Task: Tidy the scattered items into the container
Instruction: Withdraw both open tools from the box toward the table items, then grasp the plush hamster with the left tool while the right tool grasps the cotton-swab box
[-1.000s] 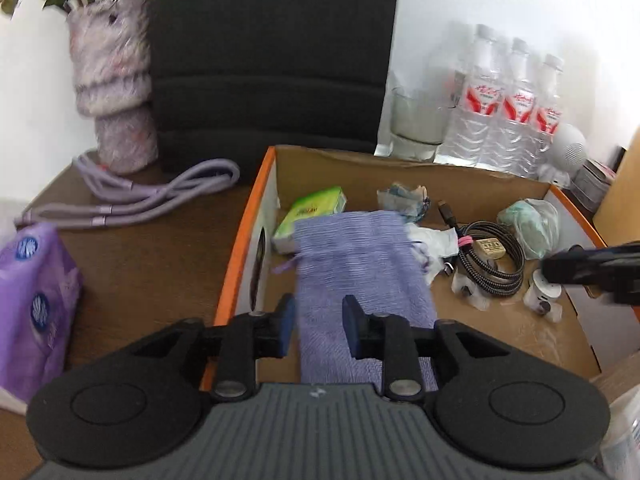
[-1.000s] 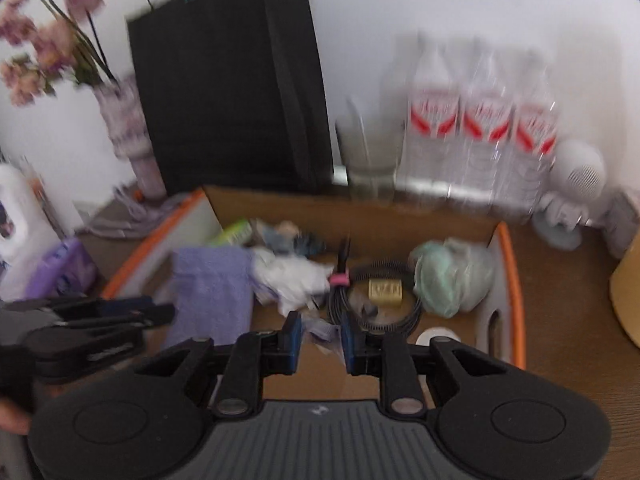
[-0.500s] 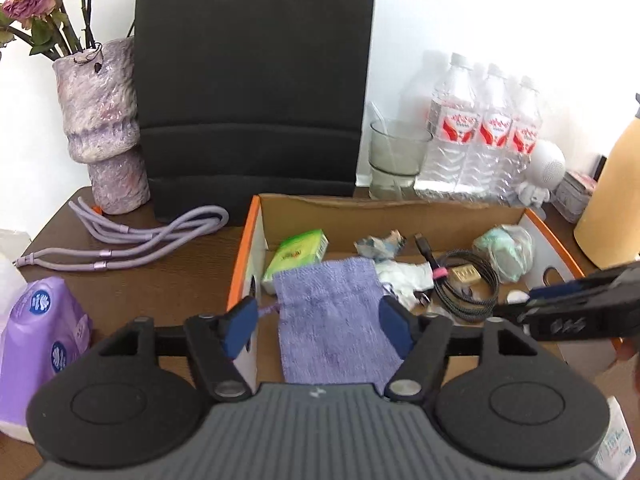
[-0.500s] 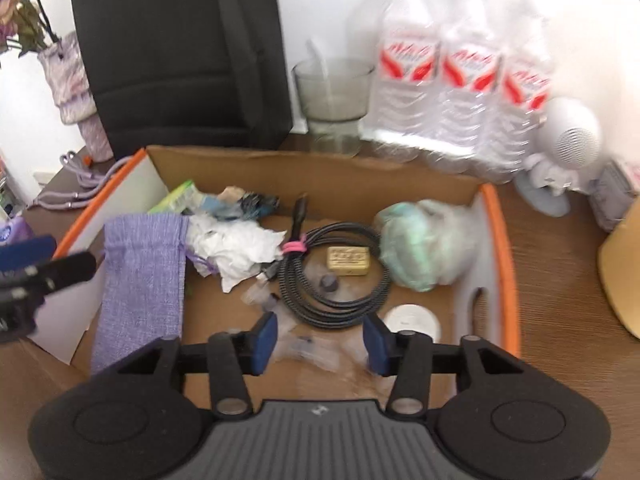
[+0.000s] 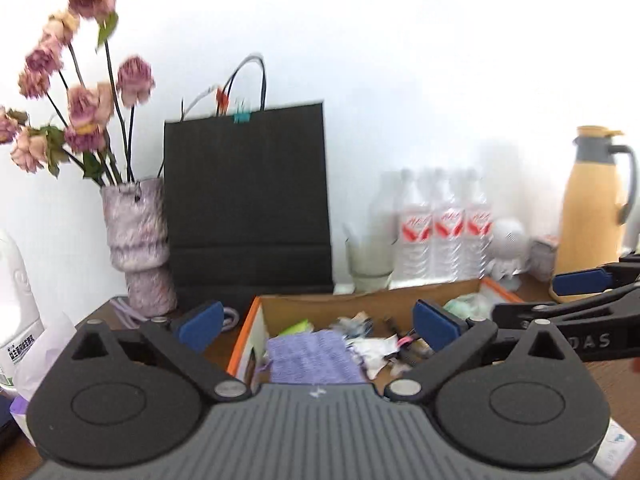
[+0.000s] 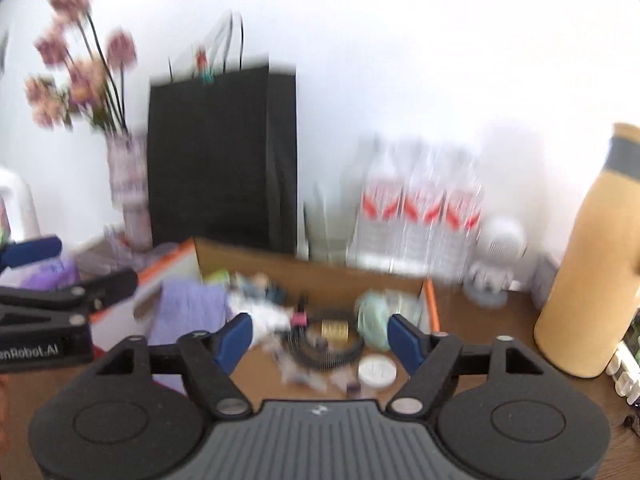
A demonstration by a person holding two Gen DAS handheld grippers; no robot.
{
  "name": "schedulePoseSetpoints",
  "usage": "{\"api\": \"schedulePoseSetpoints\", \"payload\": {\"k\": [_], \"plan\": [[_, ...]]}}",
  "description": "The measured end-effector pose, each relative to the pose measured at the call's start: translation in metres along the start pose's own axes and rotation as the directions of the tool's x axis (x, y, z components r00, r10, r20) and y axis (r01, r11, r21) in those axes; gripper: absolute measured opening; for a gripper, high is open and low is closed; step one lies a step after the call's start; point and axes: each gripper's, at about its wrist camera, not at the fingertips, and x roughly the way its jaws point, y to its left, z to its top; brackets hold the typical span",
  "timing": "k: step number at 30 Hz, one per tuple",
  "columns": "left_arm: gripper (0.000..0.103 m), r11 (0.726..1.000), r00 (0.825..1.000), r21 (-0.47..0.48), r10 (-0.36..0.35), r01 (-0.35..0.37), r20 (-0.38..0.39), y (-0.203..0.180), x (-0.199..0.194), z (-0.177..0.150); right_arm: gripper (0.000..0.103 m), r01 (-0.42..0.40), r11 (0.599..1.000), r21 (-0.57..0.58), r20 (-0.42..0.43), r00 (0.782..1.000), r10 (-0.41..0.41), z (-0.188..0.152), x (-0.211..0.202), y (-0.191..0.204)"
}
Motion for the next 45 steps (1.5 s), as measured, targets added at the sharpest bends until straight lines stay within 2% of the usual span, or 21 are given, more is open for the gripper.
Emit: {"api": "schedulePoseSetpoints", "payload": {"k": [3, 9, 14, 18, 20, 23, 27, 31, 33, 35, 37, 39, 42, 44, 45], "plan": [[0.103, 1.0, 1.0, -0.012, -0.025, 0.025, 0.002, -0.003, -0.009, -0.004, 0.076, 0.015, 0.999, 0.029, 0.064, 0.998, -0.017, -0.014, -0.014, 0.003], [0.103, 0.999, 0.999, -0.038, -0.015, 0.013, -0.035, -0.004, -0.026, -0.006, 0.077, 0.037, 0.999, 0.033, 0.038, 0.999, -0.038, -0.024, -0.029, 0.008], [0.103, 0.996, 0.999, -0.088, 0.011, -0.015, -0.047, 0.005, -0.08, -0.023, 0.078, 0.043, 0.999, 0.006, 0.028, 0.999, -0.043, -0.052, -0.078, 0.024], [0.103, 0.998, 0.995, -0.068, -0.003, -0.004, -0.101, 0.002, -0.129, -0.058, 0.089, 0.028, 0.999, 0.017, 0.032, 0.999, -0.028, -0.087, -0.133, 0.033], [0.103, 0.996, 0.989, -0.085, -0.024, 0.012, -0.146, 0.002, -0.148, -0.078, 0.089, -0.011, 1.0, 0.018, 0.02, 1.0, 0.01, -0.108, -0.155, 0.037], [0.103, 0.996, 0.971, -0.082, -0.053, 0.034, -0.234, -0.001, -0.164, -0.1, 0.089, -0.001, 1.0, -0.017, -0.019, 1.0, 0.0, -0.133, -0.178, 0.045], [0.103, 0.998, 0.959, -0.043, -0.045, 0.034, -0.281, -0.009, -0.176, -0.114, 0.089, -0.015, 1.0, 0.026, -0.059, 0.998, 0.017, -0.155, -0.197, 0.043], [0.103, 0.996, 0.961, -0.051, -0.086, 0.075, -0.262, -0.014, -0.155, -0.102, 0.089, 0.043, 0.999, 0.026, -0.084, 0.996, -0.04, -0.155, -0.185, 0.033], [0.103, 0.995, 0.973, -0.059, -0.094, 0.084, -0.209, -0.018, -0.136, -0.085, 0.089, 0.064, 0.997, 0.035, -0.088, 0.994, -0.061, -0.148, -0.174, 0.024], [0.103, 0.987, 0.973, -0.084, -0.148, 0.135, -0.175, -0.021, -0.111, -0.066, 0.089, 0.086, 0.996, 0.024, -0.08, 0.993, -0.084, -0.138, -0.162, 0.015], [0.103, 0.976, 0.959, -0.136, -0.197, 0.172, -0.204, -0.025, -0.077, -0.052, 0.089, 0.098, 0.995, 0.016, -0.071, 0.993, -0.097, -0.129, -0.148, 0.008], [0.103, 0.972, 0.933, -0.155, -0.216, 0.177, -0.289, -0.034, -0.037, -0.045, 0.089, 0.111, 0.994, 0.017, -0.087, 0.99, -0.109, -0.123, -0.129, 0.0], [0.101, 0.983, 0.911, -0.109, -0.181, 0.15, -0.372, -0.046, 0.008, -0.047, 0.088, 0.109, 0.994, 0.024, -0.131, 0.986, -0.105, -0.119, -0.101, -0.009], [0.09, 0.987, 0.897, -0.099, -0.155, 0.125, -0.414, -0.047, 0.027, -0.053, 0.087, 0.109, 0.994, 0.032, -0.164, 0.981, -0.102, -0.117, -0.083, -0.013], [0.075, 0.985, 0.886, -0.112, -0.165, 0.129, -0.434, -0.045, 0.033, -0.056, 0.087, 0.107, 0.994, 0.034, -0.176, 0.979, -0.1, -0.116, -0.076, -0.014]]}}
